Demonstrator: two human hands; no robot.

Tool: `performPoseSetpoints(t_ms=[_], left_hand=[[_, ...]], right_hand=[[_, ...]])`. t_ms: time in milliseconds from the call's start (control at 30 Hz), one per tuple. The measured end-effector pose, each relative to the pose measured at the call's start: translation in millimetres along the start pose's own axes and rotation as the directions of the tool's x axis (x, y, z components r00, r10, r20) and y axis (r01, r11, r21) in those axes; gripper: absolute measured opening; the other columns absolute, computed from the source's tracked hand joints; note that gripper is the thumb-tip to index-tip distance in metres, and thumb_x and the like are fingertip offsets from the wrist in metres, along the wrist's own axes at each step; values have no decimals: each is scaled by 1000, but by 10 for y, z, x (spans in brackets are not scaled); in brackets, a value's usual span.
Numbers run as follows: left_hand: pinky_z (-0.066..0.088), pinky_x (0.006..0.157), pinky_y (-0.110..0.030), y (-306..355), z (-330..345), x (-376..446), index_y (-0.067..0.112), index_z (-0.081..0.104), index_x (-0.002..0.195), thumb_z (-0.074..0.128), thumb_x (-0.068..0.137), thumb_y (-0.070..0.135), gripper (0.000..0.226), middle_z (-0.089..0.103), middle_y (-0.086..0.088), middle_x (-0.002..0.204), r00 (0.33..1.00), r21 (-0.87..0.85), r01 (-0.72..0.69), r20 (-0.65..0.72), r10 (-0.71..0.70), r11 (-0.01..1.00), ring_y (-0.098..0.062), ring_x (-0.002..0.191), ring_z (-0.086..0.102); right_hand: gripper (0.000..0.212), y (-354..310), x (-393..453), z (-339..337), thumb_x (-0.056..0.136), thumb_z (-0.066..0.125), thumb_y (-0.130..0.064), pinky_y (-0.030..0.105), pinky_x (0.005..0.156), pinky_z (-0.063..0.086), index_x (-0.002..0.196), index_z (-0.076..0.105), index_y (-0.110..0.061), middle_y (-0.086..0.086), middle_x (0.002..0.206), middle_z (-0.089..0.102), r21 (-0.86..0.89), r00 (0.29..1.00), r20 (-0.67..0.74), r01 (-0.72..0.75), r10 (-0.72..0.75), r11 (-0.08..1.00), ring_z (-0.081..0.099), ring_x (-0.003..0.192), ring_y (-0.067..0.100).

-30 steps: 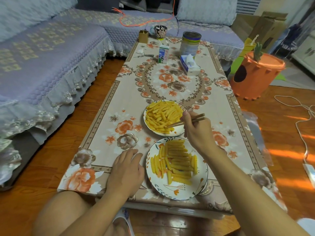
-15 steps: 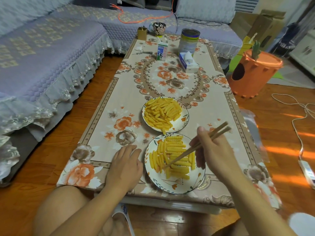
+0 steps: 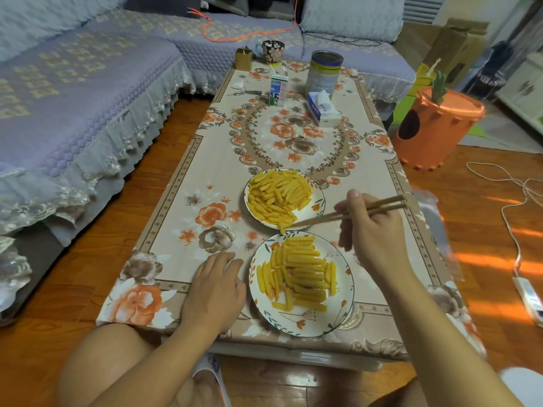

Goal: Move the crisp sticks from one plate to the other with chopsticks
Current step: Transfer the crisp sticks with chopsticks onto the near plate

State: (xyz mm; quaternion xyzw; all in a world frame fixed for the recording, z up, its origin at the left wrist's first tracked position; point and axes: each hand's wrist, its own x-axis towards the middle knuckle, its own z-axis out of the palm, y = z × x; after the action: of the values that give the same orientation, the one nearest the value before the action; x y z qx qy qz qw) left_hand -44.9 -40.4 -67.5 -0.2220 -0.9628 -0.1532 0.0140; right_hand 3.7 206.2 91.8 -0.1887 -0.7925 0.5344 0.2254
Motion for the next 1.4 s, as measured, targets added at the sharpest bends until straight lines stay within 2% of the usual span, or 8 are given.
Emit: performPoseSetpoints(t_ms=[167,267,333,533,767,933,1200,1400], left_hand=[[53,98,-43,7,-6,2,16,69,120,35,89,31,49,62,-3,127,1000,1,0,-6,0,1000,-25,120,56],[52,99,-43,-3,2,-1,15,69,120,37,89,30,47,61,-3,127,1000,-9,-5,-20,5,1000,-25,121,55],[52,99,-43,-3,2,-2,15,69,119,37,88,29,47,62,-4,126,1000,-12,-4,-25,3,1000,-25,120,56],[52,99,-44,-5,10,-3,15,70,119,37,88,30,48,62,-4,127,1000,-12,-1,-24,1,1000,-25,121,55],[51,100,-44,-7,9,-7,15,69,121,35,88,30,49,61,-3,128,1000,-12,6,-12,-7,1000,-25,122,54],[49,103,-43,-9,9,-17,17,67,125,32,90,32,52,59,-2,132,1000,-9,11,6,-11,1000,-23,126,51],[49,103,-44,3,15,-10,16,67,125,32,90,32,52,59,-2,133,1000,-15,13,8,-13,1000,-24,127,51],[51,102,-44,1,19,-5,15,68,123,35,90,31,50,60,-3,130,1000,-19,6,-7,-6,1000,-25,124,53]], right_hand=[[48,107,307,293,107,49,-36,32,46,47,74,71,-9,6,51,61,-16,997,-77,-20,19,1000,59,40,19],[54,154,377,430,107,49,-41,33,56,52,71,72,-8,-3,51,63,-123,1000,-20,-25,23,992,61,42,13],[55,171,374,476,108,46,-40,37,59,53,71,71,-9,1,50,62,-141,999,21,-26,30,990,61,42,15],[54,-72,227,181,110,42,-35,32,42,43,77,69,-1,12,51,58,7,995,-62,-83,84,996,54,37,23],[49,-82,-621,30,109,44,-30,33,41,41,74,69,-7,15,47,57,-22,980,175,-92,95,995,53,38,23],[42,87,-841,4,107,49,-28,28,46,37,74,71,-13,5,48,54,-33,964,233,-123,128,992,49,41,18],[40,42,-455,-254,108,48,-23,21,42,36,80,71,-5,2,46,49,56,996,4,-91,91,994,45,40,12],[38,153,84,64,109,47,-29,35,46,44,87,72,-11,8,54,57,1,999,32,8,-8,1000,55,46,20]])
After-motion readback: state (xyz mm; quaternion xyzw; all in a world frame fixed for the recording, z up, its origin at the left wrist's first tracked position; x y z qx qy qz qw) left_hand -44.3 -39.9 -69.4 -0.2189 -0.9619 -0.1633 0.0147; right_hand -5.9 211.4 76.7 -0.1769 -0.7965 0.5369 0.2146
